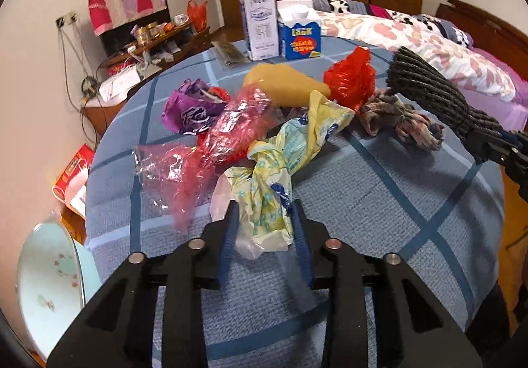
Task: Collect trash
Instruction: 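Lift the black mesh net with the right gripper while the left grasps the white-yellow bag, then carry the mesh net and white-yellow bag in both grippers over the light blue basin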
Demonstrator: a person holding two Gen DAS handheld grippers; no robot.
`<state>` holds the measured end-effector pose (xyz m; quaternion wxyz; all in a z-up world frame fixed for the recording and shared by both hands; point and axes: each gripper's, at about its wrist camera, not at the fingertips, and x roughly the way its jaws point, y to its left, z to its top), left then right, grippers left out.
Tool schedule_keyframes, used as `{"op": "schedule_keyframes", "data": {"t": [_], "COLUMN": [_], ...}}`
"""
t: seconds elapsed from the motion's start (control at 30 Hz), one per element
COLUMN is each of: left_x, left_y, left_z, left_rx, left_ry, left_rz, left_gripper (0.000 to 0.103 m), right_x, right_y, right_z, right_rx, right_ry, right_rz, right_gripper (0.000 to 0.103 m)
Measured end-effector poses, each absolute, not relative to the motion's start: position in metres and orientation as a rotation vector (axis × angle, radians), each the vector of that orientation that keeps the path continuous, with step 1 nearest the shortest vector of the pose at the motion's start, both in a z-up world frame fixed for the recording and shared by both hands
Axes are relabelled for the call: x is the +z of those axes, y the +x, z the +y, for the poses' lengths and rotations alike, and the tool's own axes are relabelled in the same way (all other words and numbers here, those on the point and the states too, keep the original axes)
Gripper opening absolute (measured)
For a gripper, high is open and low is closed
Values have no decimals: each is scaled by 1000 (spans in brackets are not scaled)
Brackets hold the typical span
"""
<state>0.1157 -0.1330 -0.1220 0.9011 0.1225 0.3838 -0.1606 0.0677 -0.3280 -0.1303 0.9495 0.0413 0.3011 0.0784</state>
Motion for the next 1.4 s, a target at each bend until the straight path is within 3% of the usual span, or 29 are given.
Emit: {"op": "schedule_keyframes", "data": {"t": [0.4,0.73,1.4], "left_x": [-83,-50,-34], "left_y": [80,59,54], "left_z": [-114,-97,-53], "left_rx": [-408,-412,-331], "left_ry": [227,195,159], "left_rz": [723,640,608], "left_gripper": [16,15,15], "right_x": [-116,-113,-96], "right_y": [62,65,79], "right_z": [-316,-306,-259], "right_rx": [179,196,267], "right_ry": [68,65,32], "right_rz": [572,561,534], "right_gripper": [23,23,24]}}
